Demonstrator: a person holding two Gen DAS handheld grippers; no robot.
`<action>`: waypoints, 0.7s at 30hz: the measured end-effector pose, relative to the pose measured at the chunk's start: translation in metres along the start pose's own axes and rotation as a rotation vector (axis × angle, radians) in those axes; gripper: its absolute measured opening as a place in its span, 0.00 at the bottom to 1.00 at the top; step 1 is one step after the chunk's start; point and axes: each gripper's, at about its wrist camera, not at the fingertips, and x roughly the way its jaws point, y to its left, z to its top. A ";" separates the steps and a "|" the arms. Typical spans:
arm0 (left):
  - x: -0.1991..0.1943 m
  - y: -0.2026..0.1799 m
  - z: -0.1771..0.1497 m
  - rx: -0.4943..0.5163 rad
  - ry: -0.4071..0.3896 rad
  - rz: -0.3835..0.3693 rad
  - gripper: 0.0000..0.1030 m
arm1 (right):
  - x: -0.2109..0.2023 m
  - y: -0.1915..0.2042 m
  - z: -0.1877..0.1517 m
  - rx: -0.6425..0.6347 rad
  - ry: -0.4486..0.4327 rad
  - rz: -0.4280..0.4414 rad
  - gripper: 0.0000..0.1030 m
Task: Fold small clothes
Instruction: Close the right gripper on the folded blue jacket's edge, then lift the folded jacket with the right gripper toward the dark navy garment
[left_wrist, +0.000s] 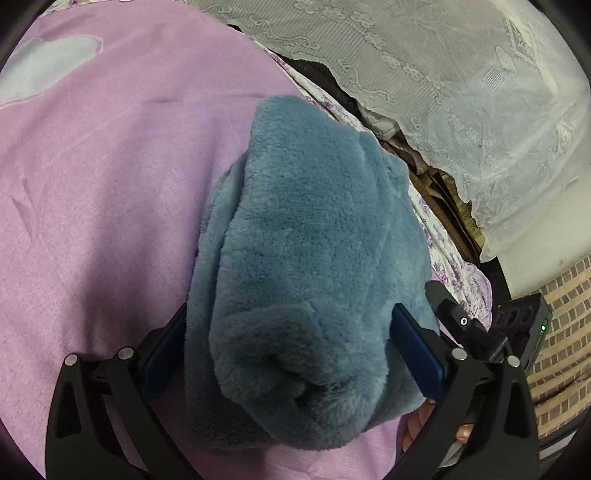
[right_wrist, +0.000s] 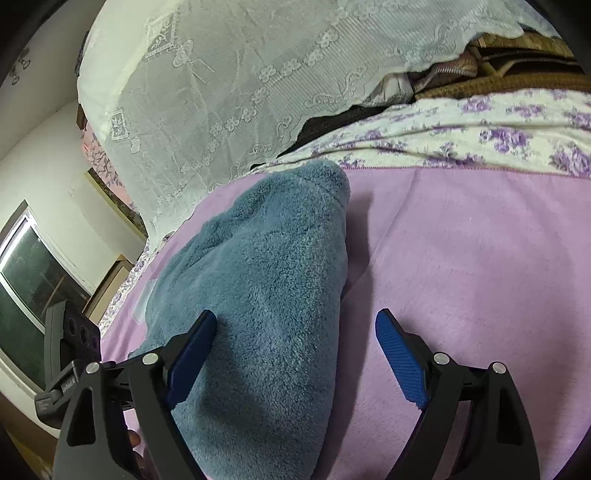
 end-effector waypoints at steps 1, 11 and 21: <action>0.001 0.001 0.001 -0.005 0.006 -0.010 0.96 | 0.003 -0.002 0.001 0.020 0.011 0.011 0.86; 0.017 0.005 0.011 -0.034 0.047 -0.107 0.96 | 0.035 -0.006 0.009 0.106 0.089 0.090 0.86; 0.015 -0.004 0.011 0.002 0.013 -0.081 0.74 | 0.043 0.001 0.008 0.072 0.107 0.133 0.61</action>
